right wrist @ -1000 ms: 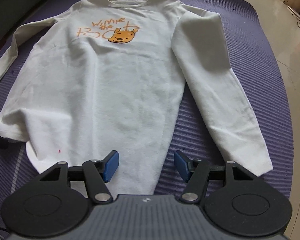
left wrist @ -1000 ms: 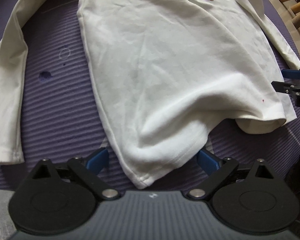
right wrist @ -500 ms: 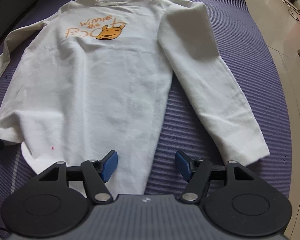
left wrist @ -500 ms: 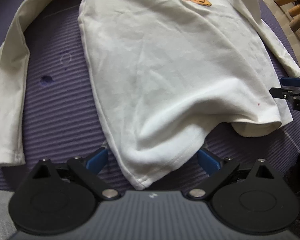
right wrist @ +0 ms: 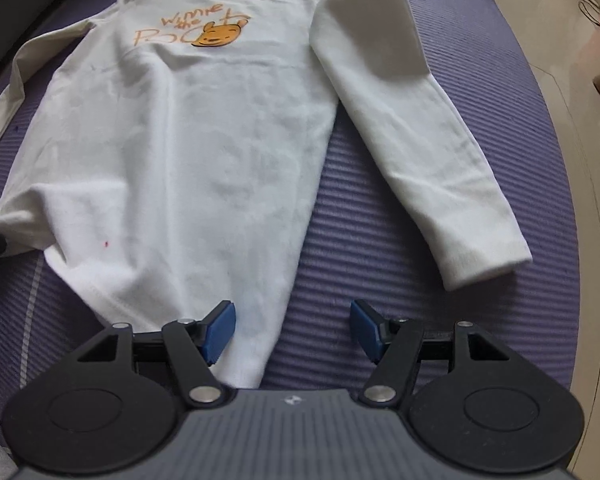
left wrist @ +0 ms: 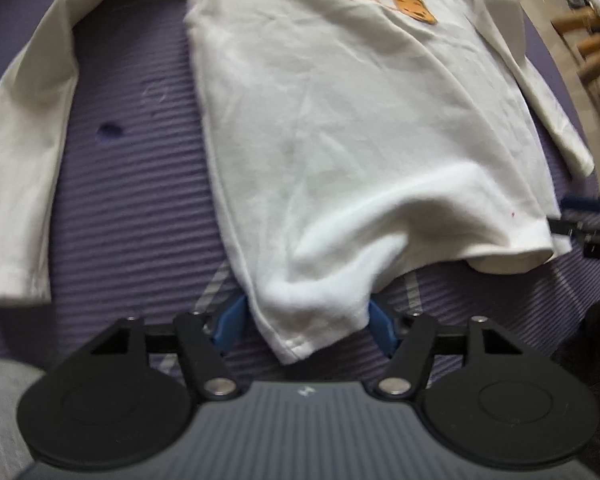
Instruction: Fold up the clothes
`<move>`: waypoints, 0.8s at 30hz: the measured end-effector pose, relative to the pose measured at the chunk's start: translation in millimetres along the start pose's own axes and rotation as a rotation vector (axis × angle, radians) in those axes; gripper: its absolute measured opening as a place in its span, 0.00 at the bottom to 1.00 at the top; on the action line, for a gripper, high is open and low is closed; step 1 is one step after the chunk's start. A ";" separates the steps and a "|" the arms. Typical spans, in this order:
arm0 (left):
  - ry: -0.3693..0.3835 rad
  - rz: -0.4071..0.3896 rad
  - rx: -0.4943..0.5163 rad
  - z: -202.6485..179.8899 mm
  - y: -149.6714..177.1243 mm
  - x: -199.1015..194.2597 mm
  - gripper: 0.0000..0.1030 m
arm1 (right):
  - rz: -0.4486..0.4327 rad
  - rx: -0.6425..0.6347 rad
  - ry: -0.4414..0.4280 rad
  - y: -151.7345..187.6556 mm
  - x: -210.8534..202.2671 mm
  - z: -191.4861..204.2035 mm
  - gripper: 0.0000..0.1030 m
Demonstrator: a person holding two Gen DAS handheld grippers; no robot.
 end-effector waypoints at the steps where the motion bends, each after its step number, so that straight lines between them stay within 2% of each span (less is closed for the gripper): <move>1: 0.005 0.000 -0.017 2.5 0.1 -0.2 0.64 | 0.003 0.003 -0.006 0.7 -0.8 0.0 0.58; 2: -0.001 -0.004 -0.017 0.3 -0.9 1.4 0.61 | 0.005 0.002 -0.015 3.0 -2.0 1.4 0.54; 3: -0.027 -0.029 -0.002 -0.4 -0.8 -1.7 0.54 | 0.008 -0.002 -0.016 4.6 -2.1 3.2 0.48; 5: -0.006 -0.021 -0.005 -2.0 -0.7 -1.9 0.50 | 0.004 -0.014 -0.002 6.8 -2.2 6.9 0.44; 8: 0.035 0.008 -0.019 -2.5 0.3 -2.3 0.56 | 0.003 -0.011 -0.007 6.6 -3.2 7.9 0.41; 10: 0.045 0.020 -0.021 3.2 1.7 -5.3 0.67 | 0.007 0.002 -0.020 7.3 -3.7 5.9 0.41; 13: 0.051 0.026 -0.028 8.0 2.7 -9.0 0.73 | 0.007 0.014 -0.027 7.6 -3.4 4.1 0.41; 17: 0.028 0.021 -0.059 14.7 1.3 -7.4 0.73 | 0.007 0.011 -0.026 7.0 -2.8 5.8 0.41; 21: 0.035 0.040 -0.073 9.9 0.2 -0.8 0.51 | 0.004 0.001 -0.024 7.1 -3.0 7.3 0.34; 24: 0.049 0.054 -0.066 3.2 -1.8 4.1 0.49 | 0.006 -0.014 -0.028 7.8 -3.5 8.6 0.31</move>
Point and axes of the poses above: each gripper's, at about its wrist camera, not at the fingertips, and x roughly the way its jaws point, z to its left, y to its underside, the point moved 3 cm from there along x, roughly the way its jaws point, and after that the axes turned 5 degrees about -y, right-handed, at the moved point
